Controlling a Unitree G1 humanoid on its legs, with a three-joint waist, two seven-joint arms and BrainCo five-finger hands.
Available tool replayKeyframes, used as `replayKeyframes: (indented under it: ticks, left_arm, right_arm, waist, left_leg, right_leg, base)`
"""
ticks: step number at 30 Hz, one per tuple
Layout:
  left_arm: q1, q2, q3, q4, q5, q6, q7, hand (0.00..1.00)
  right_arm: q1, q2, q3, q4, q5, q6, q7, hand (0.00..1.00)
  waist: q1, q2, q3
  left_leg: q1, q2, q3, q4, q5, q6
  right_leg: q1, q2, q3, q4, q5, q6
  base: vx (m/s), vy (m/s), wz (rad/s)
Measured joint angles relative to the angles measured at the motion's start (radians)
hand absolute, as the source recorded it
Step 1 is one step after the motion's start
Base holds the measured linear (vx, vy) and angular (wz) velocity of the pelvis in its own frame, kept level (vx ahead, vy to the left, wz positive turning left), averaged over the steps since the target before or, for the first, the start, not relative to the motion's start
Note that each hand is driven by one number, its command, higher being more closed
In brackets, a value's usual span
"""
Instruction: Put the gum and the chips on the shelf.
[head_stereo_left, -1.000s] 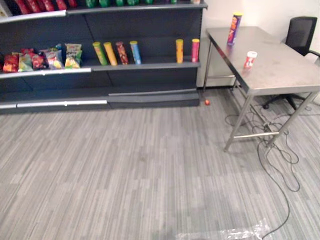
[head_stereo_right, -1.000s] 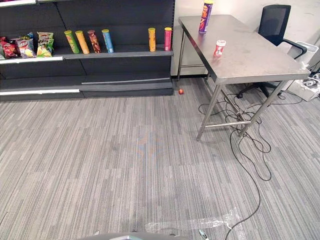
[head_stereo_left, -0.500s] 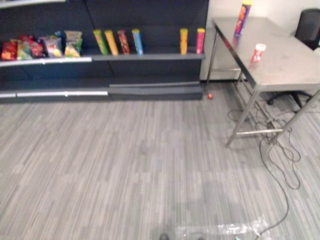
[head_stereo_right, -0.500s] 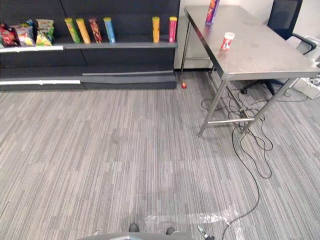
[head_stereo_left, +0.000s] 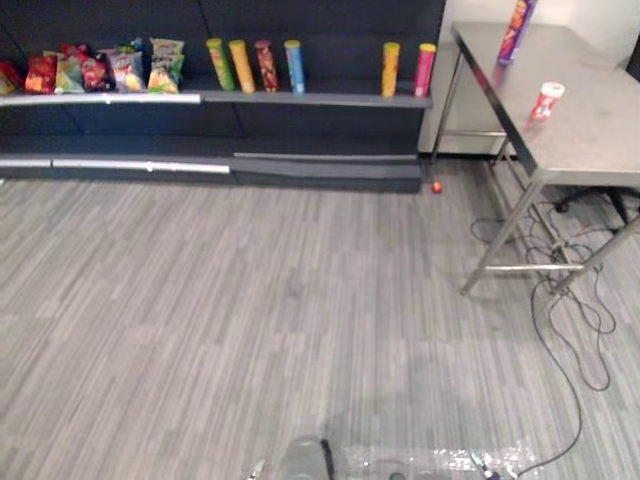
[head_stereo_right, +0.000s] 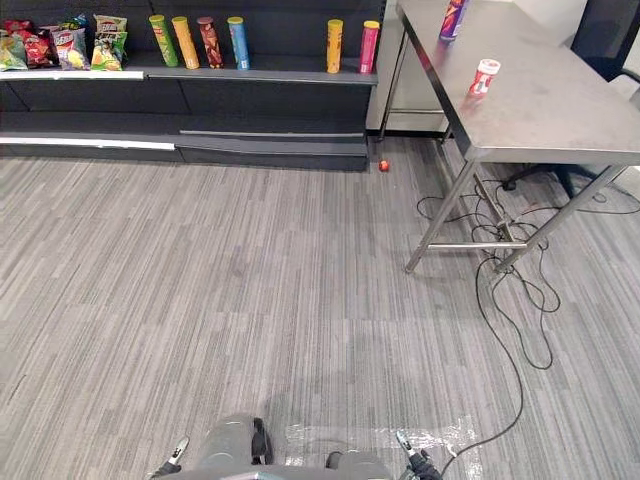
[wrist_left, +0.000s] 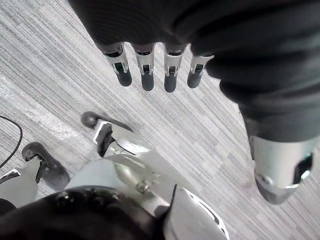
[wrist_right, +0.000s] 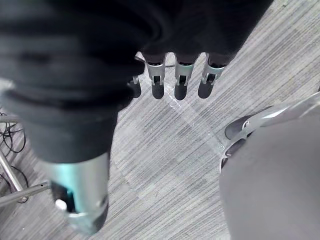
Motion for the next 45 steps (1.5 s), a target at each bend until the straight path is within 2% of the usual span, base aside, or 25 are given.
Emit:
replayKeyframes:
  ticks: [3, 4, 6, 7, 8, 9, 12, 15, 18, 21, 22, 23, 24, 26, 27, 28, 29, 30, 31, 33, 36, 39, 41, 44, 45]
  left_arm:
    - [0.007, -0.01, 0.0, -0.012, 0.0, -0.004, -0.003, 0.0]
    - [0.009, -0.014, 0.0, -0.011, 0.0, -0.005, -0.003, 0.0]
    - [0.015, -0.009, 0.003, -0.01, -0.001, -0.007, -0.004, 0.0]
    - [0.01, 0.007, 0.011, -0.009, 0.0, -0.014, -0.004, 0.0]
    - [0.007, 0.011, 0.013, -0.009, 0.0, -0.018, -0.005, 0.0]
    - [-0.004, 0.015, 0.011, -0.008, 0.0, -0.021, -0.004, 0.0]
    - [-0.014, 0.022, 0.009, 0.008, 0.015, -0.02, -0.004, 0.0]
    - [-0.018, 0.031, 0.004, 0.01, 0.031, -0.014, -0.006, 0.0]
    - [-0.017, 0.039, -0.003, 0.009, 0.076, -0.013, -0.005, 0.0]
    - [-0.017, 0.048, -0.037, 0.008, 0.11, -0.014, -0.002, 0.0]
    - [-0.017, 0.045, -0.043, 0.005, 0.111, -0.015, -0.002, 0.0]
    - [-0.019, 0.044, -0.048, 0.0, 0.111, -0.014, -0.001, 0.0]
    - [-0.019, 0.043, -0.049, 0.002, 0.111, -0.014, 0.0, 0.0]
    - [-0.017, 0.03, -0.044, 0.008, 0.111, -0.014, -0.001, 0.0]
    - [-0.017, 0.025, -0.036, 0.009, 0.111, -0.014, -0.003, 0.0]
    - [-0.015, 0.02, -0.022, 0.011, 0.112, -0.014, -0.003, 0.0]
    - [-0.01, 0.014, 0.01, 0.01, 0.128, -0.014, -0.008, 0.0]
    - [-0.006, 0.025, 0.041, 0.005, 0.137, -0.015, -0.017, 0.0]
    - [-0.02, 0.01, 0.057, 0.012, 0.139, -0.013, -0.013, 0.0]
    - [-0.016, -0.034, 0.08, 0.007, 0.148, -0.016, -0.02, 0.0]
    - [-0.022, -0.038, 0.092, 0.007, 0.148, -0.015, -0.022, 0.0]
    - [-0.029, -0.042, 0.129, 0.009, 0.149, -0.015, -0.022, 0.0]
    - [-0.012, -0.051, 0.147, 0.009, 0.149, -0.014, -0.024, 0.0]
    - [-0.011, -0.062, 0.164, 0.006, 0.148, -0.013, -0.025, 0.0]
    - [-0.009, -0.065, 0.161, 0.003, 0.147, -0.013, -0.025, 0.0]
  right_arm:
    - [-0.001, -0.019, 0.049, -0.013, -0.001, 0.0, 0.0, 0.0]
    - [-0.002, -0.023, 0.061, -0.017, -0.001, -0.001, -0.001, 0.0]
    - [-0.011, -0.01, 0.069, -0.029, -0.001, -0.001, -0.001, 0.0]
    - [-0.025, 0.016, 0.06, -0.026, -0.001, 0.0, 0.0, 0.0]
    - [-0.026, 0.027, 0.054, -0.021, -0.005, -0.001, 0.002, 0.0]
    - [-0.033, 0.031, 0.03, -0.01, -0.013, 0.0, 0.002, 0.0]
    - [-0.033, 0.032, 0.008, 0.017, -0.019, 0.002, 0.002, 0.0]
    - [-0.033, 0.039, -0.023, 0.018, -0.019, 0.002, 0.004, 0.0]
    - [-0.032, 0.032, -0.026, 0.028, -0.02, 0.002, 0.016, 0.0]
    - [-0.027, 0.024, -0.018, 0.021, -0.017, -0.005, 0.016, 0.0]
    - [-0.028, 0.021, -0.021, 0.016, -0.007, -0.015, 0.009, 0.0]
    - [-0.033, 0.02, -0.013, 0.008, 0.0, -0.021, 0.004, 0.0]
    - [-0.033, 0.02, -0.002, 0.002, 0.001, -0.021, 0.003, 0.0]
    - [-0.031, 0.003, 0.042, -0.026, 0.003, -0.023, 0.014, 0.0]
    - [-0.029, 0.002, 0.05, -0.038, 0.006, -0.023, 0.018, 0.0]
    - [-0.029, 0.002, 0.062, -0.043, 0.024, -0.025, 0.021, 0.0]
    - [-0.029, 0.007, 0.062, -0.05, 0.031, -0.027, 0.022, 0.0]
    - [-0.009, 0.03, 0.062, -0.053, 0.032, -0.029, 0.022, 0.0]
    - [-0.014, 0.017, 0.047, -0.054, 0.046, -0.028, 0.026, 0.0]
    - [-0.033, 0.003, 0.049, -0.063, 0.06, -0.031, 0.02, 0.0]
    - [-0.032, 0.003, 0.053, -0.07, 0.06, -0.029, 0.021, 0.0]
    - [-0.01, 0.008, 0.057, -0.074, 0.063, -0.024, 0.021, 0.0]
    - [-0.001, 0.007, 0.057, -0.071, 0.056, -0.022, 0.024, 0.0]
    - [0.002, 0.005, 0.047, -0.064, 0.052, -0.022, 0.024, 0.0]
    - [0.007, 0.002, 0.039, -0.053, 0.052, -0.022, 0.026, 0.0]
  waist:
    - [0.007, 0.011, 0.0]
    - [0.007, 0.018, -0.002]
    - [0.014, 0.017, -0.012]
    - [0.016, -0.017, -0.02]
    - [0.014, -0.026, -0.025]
    - [0.009, -0.033, -0.032]
    - [0.015, -0.038, -0.056]
    - [0.017, -0.037, -0.083]
    - [0.018, -0.034, -0.101]
    - [-0.003, -0.028, -0.1]
    - [-0.006, -0.014, -0.093]
    - [-0.004, -0.013, -0.091]
    - [-0.003, -0.013, -0.09]
    - [-0.007, 0.006, -0.079]
    - [-0.01, 0.012, -0.076]
    - [-0.019, 0.013, -0.074]
    - [-0.027, 0.01, -0.074]
    - [-0.027, -0.036, -0.073]
    - [-0.017, -0.004, -0.063]
    - [-0.012, 0.038, -0.061]
    - [-0.01, 0.043, -0.063]
    - [-0.01, 0.044, -0.072]
    - [-0.015, 0.041, -0.102]
    - [-0.019, 0.056, -0.11]
    - [-0.025, 0.068, -0.115]
  left_leg:
    - [-0.014, 0.017, 0.001, -0.297, 0.11, -0.015]
    - [-0.015, 0.027, -0.002, -0.337, 0.127, -0.02]
    - [-0.009, 0.026, 0.012, -0.342, 0.251, -0.024]
    - [-0.027, 0.0, 0.038, -0.293, 0.198, -0.008]
    - [-0.038, -0.009, 0.049, -0.267, 0.171, 0.001]
    - [-0.045, -0.028, 0.062, -0.212, 0.128, 0.02]
    - [-0.032, -0.037, 0.099, -0.148, 0.094, 0.069]
    - [-0.008, -0.029, 0.113, -0.119, 0.082, 0.085]
    - [0.05, -0.031, 0.122, -0.147, 0.082, 0.085]
    - [0.17, -0.054, 0.13, -0.24, 0.066, 0.109]
    - [0.23, -0.06, 0.118, -0.284, 0.036, 0.109]
    - [0.292, -0.062, 0.103, -0.328, -0.004, 0.088]
    - [0.323, -0.061, 0.102, -0.351, -0.013, 0.08]
    - [0.41, -0.033, 0.103, -0.374, -0.016, 0.075]
    - [0.425, -0.022, 0.103, -0.371, -0.016, 0.075]
    - [0.441, -0.011, 0.1, -0.364, -0.016, 0.074]
    - [0.456, -0.002, 0.09, -0.363, -0.031, 0.047]
    - [0.481, -0.021, 0.073, -0.368, -0.077, -0.032]
    - [0.492, 0.013, 0.065, -0.369, -0.106, -0.065]
    - [0.507, 0.065, 0.059, -0.394, -0.108, -0.069]
    - [0.53, 0.073, 0.052, -0.43, -0.12, -0.084]
    - [0.549, 0.093, 0.026, -0.457, -0.143, -0.066]
    - [0.55, 0.114, 0.013, -0.455, -0.13, -0.017]
    - [0.477, 0.139, -0.057, -0.26, -0.074, -0.028]
    - [0.404, 0.153, -0.092, -0.087, -0.036, -0.033]
  right_leg:
    - [-0.002, -0.041, 0.041, 0.003, -0.028, 0.047]
    - [-0.002, -0.041, 0.051, 0.003, -0.035, 0.057]
    - [0.002, -0.071, 0.102, -0.004, -0.056, 0.09]
    - [0.006, -0.103, 0.124, -0.032, -0.057, 0.082]
    - [0.008, -0.111, 0.136, -0.035, -0.035, 0.074]
    - [0.007, -0.138, 0.156, -0.034, 0.017, 0.092]
    - [0.016, -0.167, 0.171, -0.037, 0.114, 0.099]
    - [-0.006, -0.174, 0.217, -0.004, 0.216, 0.096]
    - [-0.102, -0.178, 0.239, 0.175, 0.309, 0.085]
    - [-0.208, -0.214, 0.214, 0.447, 0.463, 0.086]
    - [-0.244, -0.227, 0.189, 0.578, 0.433, 0.074]
    - [-0.297, -0.23, 0.144, 0.73, 0.292, 0.065]
    - [-0.324, -0.227, 0.119, 0.787, 0.229, 0.044]
    - [-0.394, -0.179, -0.006, 0.82, 0.05, 0.032]
    - [-0.405, -0.166, -0.031, 0.786, 0.029, 0.032]
    - [-0.419, -0.155, -0.06, 0.698, 0.016, 0.034]
    - [-0.419, -0.146, -0.087, 0.505, 0.035, 0.053]
    - [-0.385, -0.149, -0.089, 0.188, 0.227, 0.037]
    - [-0.372, -0.117, -0.112, 0.2, 0.213, 0.024]
    - [-0.363, -0.064, -0.132, 0.194, 0.185, 0.022]
    - [-0.39, -0.065, -0.132, 0.274, 0.108, 0.014]
    - [-0.406, -0.071, -0.149, 0.361, 0.029, 0.01]
    - [-0.398, -0.048, -0.171, 0.365, -0.021, -0.003]
    - [-0.335, -0.018, -0.175, 0.31, -0.028, -0.005]
    - [-0.292, -0.004, -0.178, 0.275, -0.028, -0.009]
  base:
    - [0.2, 0.227, -0.25]
    - [0.29, 0.367, -0.51]
    - [0.42, 0.424, -0.63]
    - [0.42, 0.307, -0.55]
    - [0.5, 0.317, -0.3]
    - [0.41, 0.267, -0.1]
    - [0.39, 0.243, -0.27]
    - [0.3, 0.165, -0.51]
    - [0.25, 0.138, -0.48]
    - [0.25, 0.068, 0.01]
    - [0.28, 0.009, 0.1]
    - [0.31, -0.013, -0.01]
    - [0.29, -0.078, -0.08]
    - [0.24, -0.167, -0.02]
    - [0.21, -0.225, 0.1]
    - [0.16, -0.199, 0.29]
    - [0.28, -0.337, 0.56]
    - [0.26, -0.293, 0.45]
    - [0.27, -0.263, 0.23]
    - [0.2, -0.185, -0.09]
    - [0.1, -0.139, 0.02]
    - [0.13, -0.121, 0.2]
    - [0.27, -0.125, 0.18]
    - [0.33, -0.132, -0.05]
    - [0.32, -0.057, 0.01]
